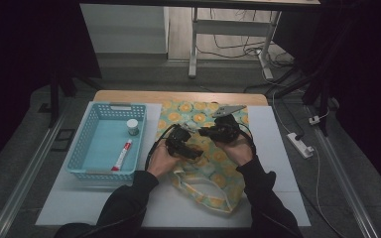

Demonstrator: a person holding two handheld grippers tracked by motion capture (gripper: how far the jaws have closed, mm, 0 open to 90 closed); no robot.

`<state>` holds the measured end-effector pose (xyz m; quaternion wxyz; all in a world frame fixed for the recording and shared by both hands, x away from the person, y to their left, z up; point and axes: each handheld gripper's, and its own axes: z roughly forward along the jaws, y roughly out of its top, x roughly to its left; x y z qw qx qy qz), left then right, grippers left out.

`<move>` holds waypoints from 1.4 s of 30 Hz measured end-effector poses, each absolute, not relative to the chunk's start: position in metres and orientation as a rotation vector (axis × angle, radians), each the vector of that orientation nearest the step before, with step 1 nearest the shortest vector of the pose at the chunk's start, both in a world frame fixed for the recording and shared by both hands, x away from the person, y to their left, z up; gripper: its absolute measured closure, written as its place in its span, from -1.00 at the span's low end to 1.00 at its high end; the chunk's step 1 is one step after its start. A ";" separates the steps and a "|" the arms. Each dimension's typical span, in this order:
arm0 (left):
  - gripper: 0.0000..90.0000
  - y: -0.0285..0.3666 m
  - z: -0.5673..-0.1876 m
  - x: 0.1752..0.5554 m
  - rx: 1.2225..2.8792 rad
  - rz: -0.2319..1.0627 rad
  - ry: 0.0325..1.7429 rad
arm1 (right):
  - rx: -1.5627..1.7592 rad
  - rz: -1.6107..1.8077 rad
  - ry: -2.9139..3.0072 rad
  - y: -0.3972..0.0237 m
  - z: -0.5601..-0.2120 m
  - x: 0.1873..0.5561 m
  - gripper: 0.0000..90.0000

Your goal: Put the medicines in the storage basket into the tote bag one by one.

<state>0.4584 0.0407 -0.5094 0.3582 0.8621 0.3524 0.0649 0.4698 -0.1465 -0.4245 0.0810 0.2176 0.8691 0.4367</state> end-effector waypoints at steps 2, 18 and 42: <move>-0.75 0.042 -0.507 0.457 2.221 0.164 0.903 | 0.648 1.307 2.598 -0.147 -0.424 0.470 1.00; -0.97 0.057 -0.492 0.441 2.138 0.070 0.861 | 0.642 1.315 2.606 -0.147 -0.425 0.470 1.00; -1.00 0.101 -0.470 0.413 2.076 0.038 0.828 | 0.630 1.312 2.611 -0.146 -0.425 0.468 1.00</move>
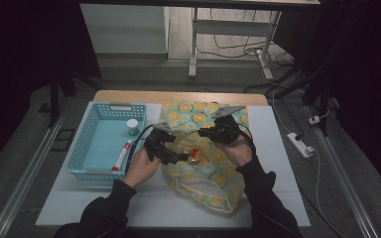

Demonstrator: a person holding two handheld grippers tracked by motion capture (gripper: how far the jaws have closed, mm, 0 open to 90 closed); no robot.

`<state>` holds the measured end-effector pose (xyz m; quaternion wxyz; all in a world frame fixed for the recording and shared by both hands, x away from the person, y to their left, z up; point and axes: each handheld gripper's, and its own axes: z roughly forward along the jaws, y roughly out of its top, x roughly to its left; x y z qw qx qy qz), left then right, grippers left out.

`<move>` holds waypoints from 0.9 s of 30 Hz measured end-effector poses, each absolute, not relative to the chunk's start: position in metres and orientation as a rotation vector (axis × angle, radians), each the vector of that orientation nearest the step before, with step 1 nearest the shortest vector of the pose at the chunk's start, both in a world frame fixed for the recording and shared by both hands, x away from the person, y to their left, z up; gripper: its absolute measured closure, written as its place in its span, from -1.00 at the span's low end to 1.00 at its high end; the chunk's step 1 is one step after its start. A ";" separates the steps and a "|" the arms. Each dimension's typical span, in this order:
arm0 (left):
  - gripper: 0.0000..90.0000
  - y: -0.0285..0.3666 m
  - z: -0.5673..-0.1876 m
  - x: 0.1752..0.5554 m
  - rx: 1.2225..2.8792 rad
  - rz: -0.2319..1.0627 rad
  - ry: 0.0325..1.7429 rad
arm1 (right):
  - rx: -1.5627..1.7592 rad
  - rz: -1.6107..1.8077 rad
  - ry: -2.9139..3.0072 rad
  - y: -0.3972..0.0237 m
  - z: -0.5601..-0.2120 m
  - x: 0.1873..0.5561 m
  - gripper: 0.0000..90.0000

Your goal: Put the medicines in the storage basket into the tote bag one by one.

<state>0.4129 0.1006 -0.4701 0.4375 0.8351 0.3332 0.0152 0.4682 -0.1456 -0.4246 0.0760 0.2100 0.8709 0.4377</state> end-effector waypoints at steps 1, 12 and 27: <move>-1.00 0.103 -0.469 0.412 2.080 0.046 0.831 | 0.629 1.312 2.611 -0.146 -0.425 0.468 1.00; -1.00 0.118 -0.460 0.399 2.084 0.078 0.861 | 0.629 1.315 2.608 -0.146 -0.424 0.468 1.00; -1.00 0.166 -0.453 0.389 2.046 0.180 0.991 | 0.630 1.318 2.605 -0.147 -0.424 0.468 1.00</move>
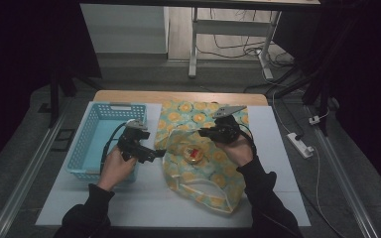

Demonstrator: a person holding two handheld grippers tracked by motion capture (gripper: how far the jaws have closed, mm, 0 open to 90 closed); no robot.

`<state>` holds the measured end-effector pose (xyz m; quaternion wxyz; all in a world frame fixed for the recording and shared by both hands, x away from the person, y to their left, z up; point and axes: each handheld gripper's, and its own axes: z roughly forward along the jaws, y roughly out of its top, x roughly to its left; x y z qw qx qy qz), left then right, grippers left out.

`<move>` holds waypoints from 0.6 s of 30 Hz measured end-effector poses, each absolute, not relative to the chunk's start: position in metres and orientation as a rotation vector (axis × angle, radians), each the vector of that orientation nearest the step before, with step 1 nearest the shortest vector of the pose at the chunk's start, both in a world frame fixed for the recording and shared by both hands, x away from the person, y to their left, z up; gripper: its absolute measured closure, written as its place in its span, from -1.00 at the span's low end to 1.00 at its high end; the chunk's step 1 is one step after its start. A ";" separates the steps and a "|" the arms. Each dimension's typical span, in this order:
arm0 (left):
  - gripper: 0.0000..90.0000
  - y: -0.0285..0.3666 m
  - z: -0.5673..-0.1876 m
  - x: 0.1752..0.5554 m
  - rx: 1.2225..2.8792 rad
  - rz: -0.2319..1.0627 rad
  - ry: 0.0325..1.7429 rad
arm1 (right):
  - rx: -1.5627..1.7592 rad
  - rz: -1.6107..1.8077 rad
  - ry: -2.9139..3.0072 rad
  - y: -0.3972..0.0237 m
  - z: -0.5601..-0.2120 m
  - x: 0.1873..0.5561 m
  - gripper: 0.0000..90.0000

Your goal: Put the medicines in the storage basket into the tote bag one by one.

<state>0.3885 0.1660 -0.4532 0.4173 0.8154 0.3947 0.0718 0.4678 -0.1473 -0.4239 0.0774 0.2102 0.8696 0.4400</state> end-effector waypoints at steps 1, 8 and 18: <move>-1.00 0.169 -0.452 0.388 2.044 0.189 1.000 | 0.629 1.319 2.604 -0.147 -0.424 0.468 1.00; -1.00 0.194 -0.444 0.384 2.038 0.248 1.075 | 0.628 1.318 2.605 -0.148 -0.424 0.468 1.00; -0.99 0.229 -0.450 0.386 2.031 0.334 1.213 | 0.629 1.320 2.599 -0.148 -0.423 0.468 1.00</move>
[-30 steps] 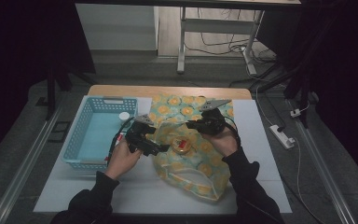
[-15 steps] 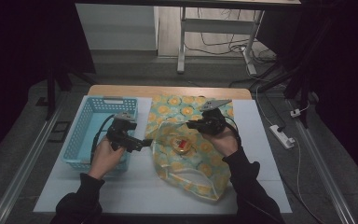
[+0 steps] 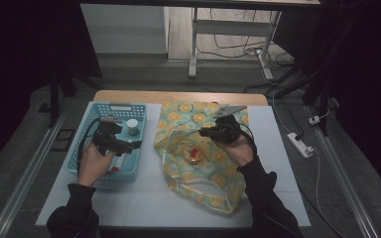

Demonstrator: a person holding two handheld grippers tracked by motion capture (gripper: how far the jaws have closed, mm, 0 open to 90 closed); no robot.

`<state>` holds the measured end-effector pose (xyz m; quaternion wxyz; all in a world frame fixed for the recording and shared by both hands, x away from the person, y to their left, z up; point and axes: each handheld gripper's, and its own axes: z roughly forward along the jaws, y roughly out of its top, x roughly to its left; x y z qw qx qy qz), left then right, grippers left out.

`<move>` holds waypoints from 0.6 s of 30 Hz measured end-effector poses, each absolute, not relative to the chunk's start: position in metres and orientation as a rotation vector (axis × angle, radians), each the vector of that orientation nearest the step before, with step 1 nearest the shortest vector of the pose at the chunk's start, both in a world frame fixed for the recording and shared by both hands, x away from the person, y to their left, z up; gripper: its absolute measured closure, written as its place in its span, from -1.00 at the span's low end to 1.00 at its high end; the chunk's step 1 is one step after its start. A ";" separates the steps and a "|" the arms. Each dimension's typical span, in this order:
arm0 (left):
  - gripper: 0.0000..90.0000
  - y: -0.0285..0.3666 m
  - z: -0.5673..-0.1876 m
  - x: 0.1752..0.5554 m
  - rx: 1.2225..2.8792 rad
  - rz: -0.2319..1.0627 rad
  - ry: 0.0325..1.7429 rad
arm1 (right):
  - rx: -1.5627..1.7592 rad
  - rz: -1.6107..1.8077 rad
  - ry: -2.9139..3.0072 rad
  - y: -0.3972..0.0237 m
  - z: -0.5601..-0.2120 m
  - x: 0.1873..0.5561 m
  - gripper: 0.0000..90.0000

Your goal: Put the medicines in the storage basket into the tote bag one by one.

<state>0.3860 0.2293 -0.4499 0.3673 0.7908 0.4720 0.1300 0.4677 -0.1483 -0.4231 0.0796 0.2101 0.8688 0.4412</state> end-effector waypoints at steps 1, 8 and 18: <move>-0.99 0.232 -0.452 0.387 2.034 0.336 1.225 | 0.629 1.320 2.599 -0.148 -0.423 0.468 1.00; -1.00 0.238 -0.469 0.395 2.099 0.358 1.285 | 0.624 1.317 2.601 -0.148 -0.423 0.468 1.00; -0.99 0.244 -0.488 0.411 2.146 0.322 1.376 | 0.622 1.312 2.608 -0.146 -0.425 0.467 1.00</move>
